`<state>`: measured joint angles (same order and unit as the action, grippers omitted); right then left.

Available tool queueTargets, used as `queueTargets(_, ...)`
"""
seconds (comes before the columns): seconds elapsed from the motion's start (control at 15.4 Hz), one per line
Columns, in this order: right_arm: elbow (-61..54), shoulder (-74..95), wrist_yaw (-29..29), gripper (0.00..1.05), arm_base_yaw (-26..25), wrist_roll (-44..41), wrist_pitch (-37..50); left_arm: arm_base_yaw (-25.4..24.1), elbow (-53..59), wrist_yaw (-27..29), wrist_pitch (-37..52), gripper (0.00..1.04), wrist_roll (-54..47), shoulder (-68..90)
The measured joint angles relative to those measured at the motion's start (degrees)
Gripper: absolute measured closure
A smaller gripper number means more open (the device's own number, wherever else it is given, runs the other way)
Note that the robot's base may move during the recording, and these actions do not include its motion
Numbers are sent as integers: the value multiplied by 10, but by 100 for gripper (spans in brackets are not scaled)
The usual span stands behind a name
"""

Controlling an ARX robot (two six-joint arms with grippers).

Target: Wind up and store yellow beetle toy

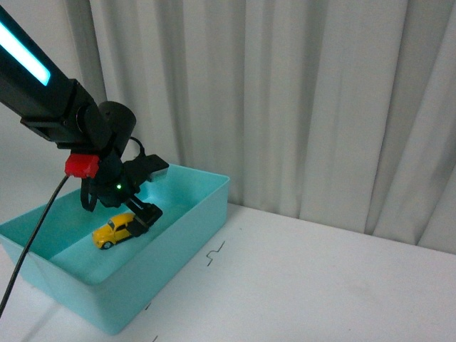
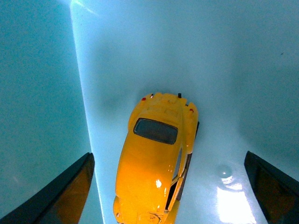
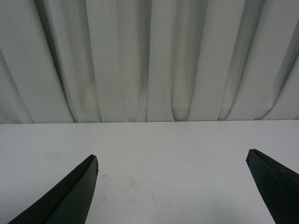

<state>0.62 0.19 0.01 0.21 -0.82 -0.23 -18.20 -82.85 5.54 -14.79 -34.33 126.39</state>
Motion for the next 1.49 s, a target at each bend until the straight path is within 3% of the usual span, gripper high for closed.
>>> queueTargets(0.39,0,0,0,7,0,0,0,3,98,-113,61,7,21,-236)
queueTargets(0.45,0,0,0,7,0,0,0,0,175,-166,223,14,69,-284)
queueTargets(0.52,0,0,0,7,0,0,0,6,296,-212,389,28,169,-371)
queueTargets(0.65,0,0,0,7,0,0,0,48,477,-191,593,61,305,-505)
queueTargets(0.91,0,0,0,7,0,0,0,90,633,-142,619,103,339,-590)
queueTargets(1.36,0,0,0,7,0,0,0,143,749,-96,586,103,340,-744)
queueTargets(1.49,0,0,0,7,0,0,0,185,773,-61,557,103,340,-791)
